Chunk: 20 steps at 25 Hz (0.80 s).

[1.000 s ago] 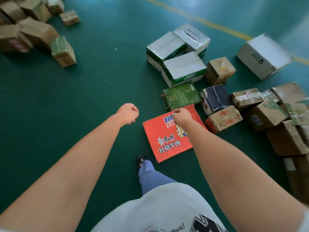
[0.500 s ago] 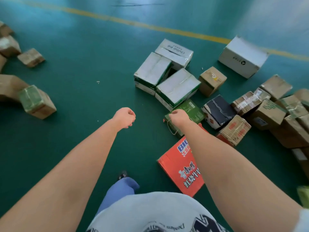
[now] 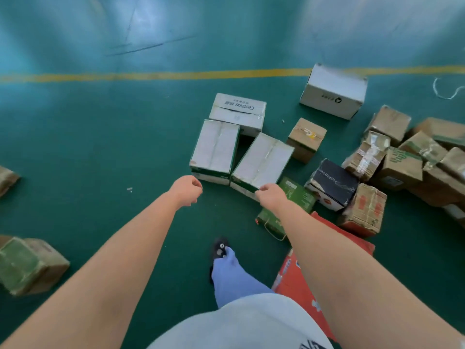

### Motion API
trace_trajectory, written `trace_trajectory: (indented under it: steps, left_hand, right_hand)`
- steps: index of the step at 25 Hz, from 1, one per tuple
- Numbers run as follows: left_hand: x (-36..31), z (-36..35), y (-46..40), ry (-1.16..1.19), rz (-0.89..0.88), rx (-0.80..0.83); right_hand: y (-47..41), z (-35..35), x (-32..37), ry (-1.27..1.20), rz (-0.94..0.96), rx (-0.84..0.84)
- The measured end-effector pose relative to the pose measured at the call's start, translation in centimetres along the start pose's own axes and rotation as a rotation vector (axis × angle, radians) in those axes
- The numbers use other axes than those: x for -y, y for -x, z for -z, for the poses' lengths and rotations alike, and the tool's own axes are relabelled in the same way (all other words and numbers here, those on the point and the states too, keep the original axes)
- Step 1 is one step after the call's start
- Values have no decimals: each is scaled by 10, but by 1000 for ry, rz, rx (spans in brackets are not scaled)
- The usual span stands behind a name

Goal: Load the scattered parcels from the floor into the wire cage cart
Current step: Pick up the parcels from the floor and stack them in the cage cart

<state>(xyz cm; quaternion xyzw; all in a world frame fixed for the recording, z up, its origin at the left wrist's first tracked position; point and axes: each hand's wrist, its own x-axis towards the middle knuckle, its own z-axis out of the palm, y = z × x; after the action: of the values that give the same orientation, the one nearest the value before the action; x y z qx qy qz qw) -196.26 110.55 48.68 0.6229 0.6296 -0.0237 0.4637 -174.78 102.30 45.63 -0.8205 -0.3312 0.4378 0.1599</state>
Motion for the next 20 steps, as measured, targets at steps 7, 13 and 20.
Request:
trace_trajectory:
  steps: [7, 13, 20]
  left_hand:
    - [-64, 93, -147, -95, -40, 76]
    - [-106, 168, -278, -205, -122, 178]
    - [-154, 214, -403, -369, -115, 329]
  right_hand:
    - [-126, 5, 113, -141, -100, -20]
    - [-226, 10, 197, -253, -170, -97]
    - [-309, -10, 250, -392, -361, -93]
